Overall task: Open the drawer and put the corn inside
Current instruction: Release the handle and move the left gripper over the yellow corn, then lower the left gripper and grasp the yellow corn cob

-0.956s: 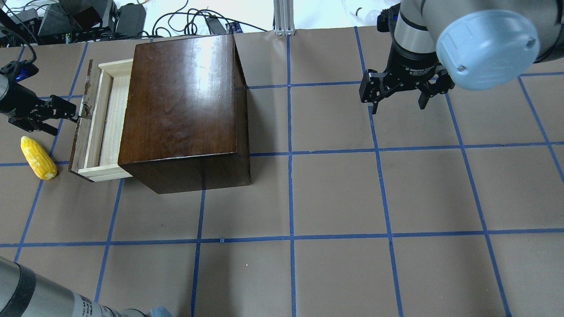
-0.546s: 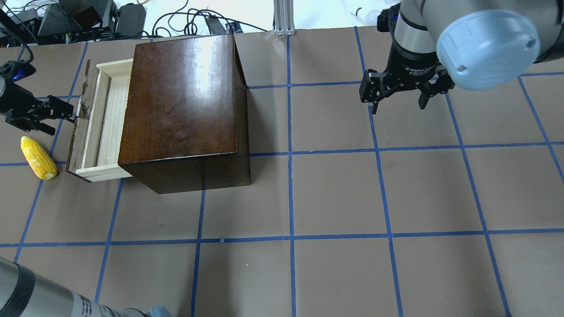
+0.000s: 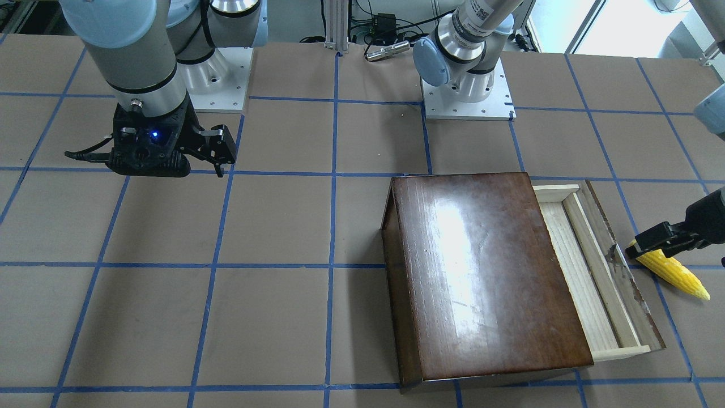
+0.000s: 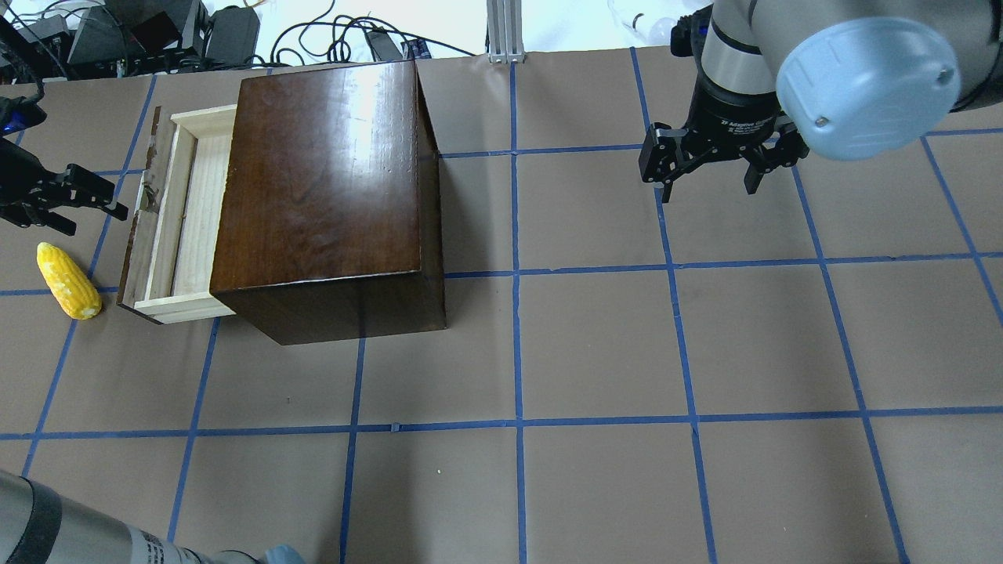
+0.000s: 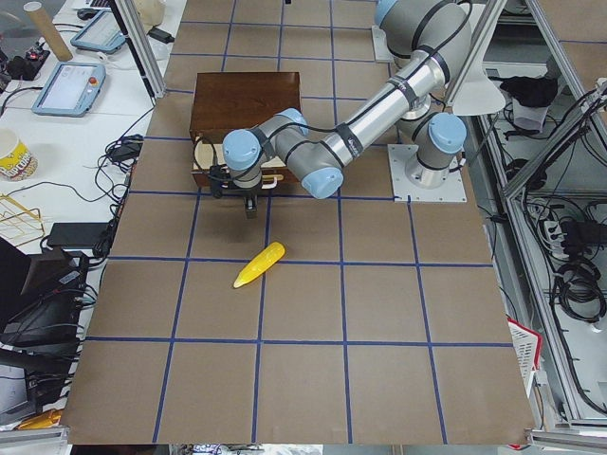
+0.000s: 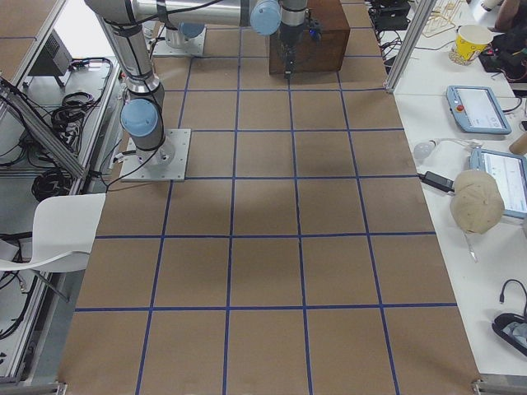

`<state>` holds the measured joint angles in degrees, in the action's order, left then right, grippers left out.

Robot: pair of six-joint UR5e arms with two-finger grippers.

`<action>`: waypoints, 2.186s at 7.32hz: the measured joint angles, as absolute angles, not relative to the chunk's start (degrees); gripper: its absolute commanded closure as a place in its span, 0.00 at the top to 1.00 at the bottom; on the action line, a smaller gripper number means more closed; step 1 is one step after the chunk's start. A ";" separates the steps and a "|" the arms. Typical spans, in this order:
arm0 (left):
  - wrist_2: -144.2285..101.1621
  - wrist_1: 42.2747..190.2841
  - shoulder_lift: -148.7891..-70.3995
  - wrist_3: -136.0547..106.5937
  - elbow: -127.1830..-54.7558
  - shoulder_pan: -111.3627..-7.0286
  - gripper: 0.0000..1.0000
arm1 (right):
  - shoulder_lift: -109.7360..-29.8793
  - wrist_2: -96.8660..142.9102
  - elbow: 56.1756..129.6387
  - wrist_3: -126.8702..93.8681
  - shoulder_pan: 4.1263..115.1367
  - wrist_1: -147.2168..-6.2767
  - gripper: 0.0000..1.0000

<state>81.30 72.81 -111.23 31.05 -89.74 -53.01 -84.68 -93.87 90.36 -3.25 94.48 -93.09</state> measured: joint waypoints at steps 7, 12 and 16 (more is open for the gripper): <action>92.58 66.11 -115.22 45.23 -89.04 -48.05 1.00 | -84.69 -93.87 90.42 -3.25 94.48 -93.13 1.00; 91.45 54.79 -121.88 49.26 -92.75 -45.71 1.00 | -84.66 -93.87 90.42 -3.25 94.48 -93.10 1.00; 87.12 53.37 -123.61 49.65 -93.16 -44.65 0.78 | -84.66 -93.87 90.40 -3.25 94.48 -93.09 1.00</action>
<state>87.12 53.37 -123.61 49.65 -93.16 -44.65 -84.66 -93.87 90.40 -3.25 94.48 -93.09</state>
